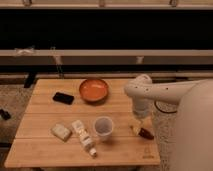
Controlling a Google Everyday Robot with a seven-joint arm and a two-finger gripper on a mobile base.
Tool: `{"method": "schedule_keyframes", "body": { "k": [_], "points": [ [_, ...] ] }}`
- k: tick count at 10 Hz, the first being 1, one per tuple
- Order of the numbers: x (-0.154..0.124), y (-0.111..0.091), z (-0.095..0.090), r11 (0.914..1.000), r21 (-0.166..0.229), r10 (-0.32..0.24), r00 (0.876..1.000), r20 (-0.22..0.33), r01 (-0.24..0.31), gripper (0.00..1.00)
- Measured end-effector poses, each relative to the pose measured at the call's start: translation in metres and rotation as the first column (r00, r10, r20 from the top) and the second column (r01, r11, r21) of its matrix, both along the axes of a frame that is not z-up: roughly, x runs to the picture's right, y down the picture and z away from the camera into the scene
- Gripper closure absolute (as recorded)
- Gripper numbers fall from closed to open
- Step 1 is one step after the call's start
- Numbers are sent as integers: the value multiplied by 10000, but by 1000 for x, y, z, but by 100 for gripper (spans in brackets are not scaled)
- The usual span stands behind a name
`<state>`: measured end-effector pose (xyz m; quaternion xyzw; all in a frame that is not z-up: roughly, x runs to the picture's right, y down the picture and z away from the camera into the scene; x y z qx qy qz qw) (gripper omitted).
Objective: Place the pepper in the ceramic bowl
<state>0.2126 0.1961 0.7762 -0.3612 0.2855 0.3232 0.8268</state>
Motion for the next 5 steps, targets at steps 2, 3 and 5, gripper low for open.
{"method": "schedule_keyframes", "body": {
  "k": [2, 3, 5],
  "points": [
    [0, 0, 0, 10000, -4, -4, 10000, 19, 4, 20],
    [1, 3, 3, 10000, -9, -28, 9999, 147, 29, 20],
    [-3, 13, 13, 9999, -2, -135, 9988, 467, 135, 20]
  ]
}}
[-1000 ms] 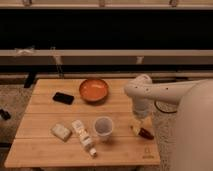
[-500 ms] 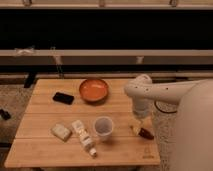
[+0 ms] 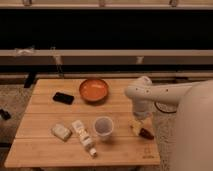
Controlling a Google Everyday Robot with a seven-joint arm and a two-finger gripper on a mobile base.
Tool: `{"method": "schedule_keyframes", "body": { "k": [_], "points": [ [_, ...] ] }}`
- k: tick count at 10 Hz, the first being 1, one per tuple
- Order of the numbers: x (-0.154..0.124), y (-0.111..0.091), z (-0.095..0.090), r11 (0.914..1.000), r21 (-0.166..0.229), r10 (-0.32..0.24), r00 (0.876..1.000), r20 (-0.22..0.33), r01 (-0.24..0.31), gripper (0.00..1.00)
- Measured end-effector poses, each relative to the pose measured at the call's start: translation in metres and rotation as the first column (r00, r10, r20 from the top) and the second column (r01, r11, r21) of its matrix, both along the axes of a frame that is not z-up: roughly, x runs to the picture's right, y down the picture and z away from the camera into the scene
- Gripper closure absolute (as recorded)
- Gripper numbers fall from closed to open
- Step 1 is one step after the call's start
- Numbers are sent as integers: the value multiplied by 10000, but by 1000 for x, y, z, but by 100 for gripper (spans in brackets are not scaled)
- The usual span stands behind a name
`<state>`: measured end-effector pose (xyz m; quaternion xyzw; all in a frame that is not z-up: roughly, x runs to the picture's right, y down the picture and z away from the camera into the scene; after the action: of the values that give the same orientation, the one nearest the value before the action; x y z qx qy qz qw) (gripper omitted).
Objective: Place the pepper in the ceramic bowl
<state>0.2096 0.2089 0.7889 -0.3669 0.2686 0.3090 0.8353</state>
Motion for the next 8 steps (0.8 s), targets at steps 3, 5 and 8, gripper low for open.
{"method": "schedule_keyframes", "body": {
  "k": [3, 5, 8],
  "points": [
    [-3, 9, 6, 9999, -97, -141, 9998, 139, 142, 20],
    [-4, 16, 12, 9995, -247, -217, 9997, 84, 219, 20],
    [-2, 25, 17, 9981, -534, -315, 9995, -66, 311, 20]
  ]
}}
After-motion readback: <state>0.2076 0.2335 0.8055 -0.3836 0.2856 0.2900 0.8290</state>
